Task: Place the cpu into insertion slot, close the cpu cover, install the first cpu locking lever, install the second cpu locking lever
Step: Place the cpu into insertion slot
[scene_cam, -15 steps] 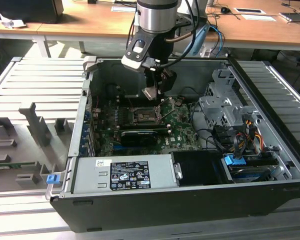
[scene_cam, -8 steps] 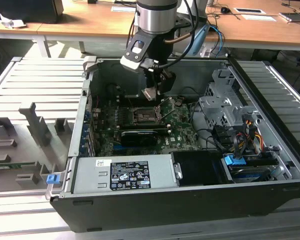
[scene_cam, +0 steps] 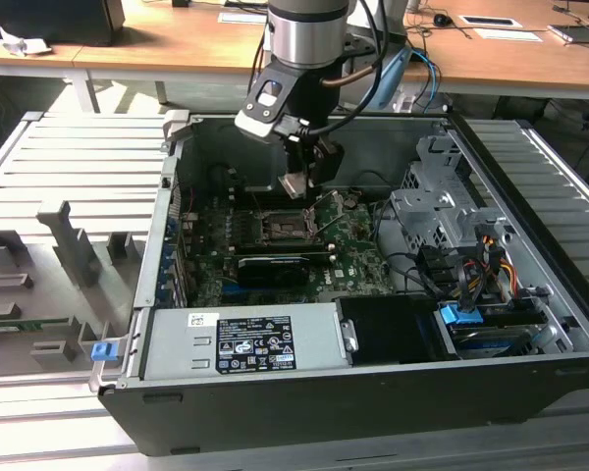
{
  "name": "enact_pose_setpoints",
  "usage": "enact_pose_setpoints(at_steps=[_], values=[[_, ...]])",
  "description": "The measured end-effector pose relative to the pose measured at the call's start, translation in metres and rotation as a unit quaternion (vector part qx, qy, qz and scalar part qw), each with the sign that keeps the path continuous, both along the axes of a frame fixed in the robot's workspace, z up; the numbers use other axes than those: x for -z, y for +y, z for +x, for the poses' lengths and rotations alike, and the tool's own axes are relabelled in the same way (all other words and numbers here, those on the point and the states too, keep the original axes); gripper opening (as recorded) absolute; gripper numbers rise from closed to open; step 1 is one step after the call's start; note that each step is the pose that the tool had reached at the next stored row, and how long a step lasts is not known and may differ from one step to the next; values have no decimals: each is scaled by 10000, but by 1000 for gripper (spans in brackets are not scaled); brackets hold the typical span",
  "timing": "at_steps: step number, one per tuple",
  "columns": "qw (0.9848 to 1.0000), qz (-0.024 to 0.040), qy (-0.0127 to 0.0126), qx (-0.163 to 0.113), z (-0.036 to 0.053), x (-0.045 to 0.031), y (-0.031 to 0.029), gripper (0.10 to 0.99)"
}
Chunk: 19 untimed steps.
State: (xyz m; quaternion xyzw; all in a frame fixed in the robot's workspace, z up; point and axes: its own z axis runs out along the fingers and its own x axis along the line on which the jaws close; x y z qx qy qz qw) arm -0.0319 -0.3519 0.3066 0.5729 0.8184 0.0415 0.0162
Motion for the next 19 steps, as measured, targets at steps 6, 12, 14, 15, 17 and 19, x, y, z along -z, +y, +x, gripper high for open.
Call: enact_pose_setpoints(at_steps=[6,12,14,15,17,19], values=[[10000,0,0,44,0,12,0,541],[10000,0,0,88,0,20,0,541],[9999,0,0,103,0,22,0,541],[9999,0,0,116,0,24,0,541],[9999,0,0,130,0,27,0,541],[9999,0,0,151,0,31,0,541]])
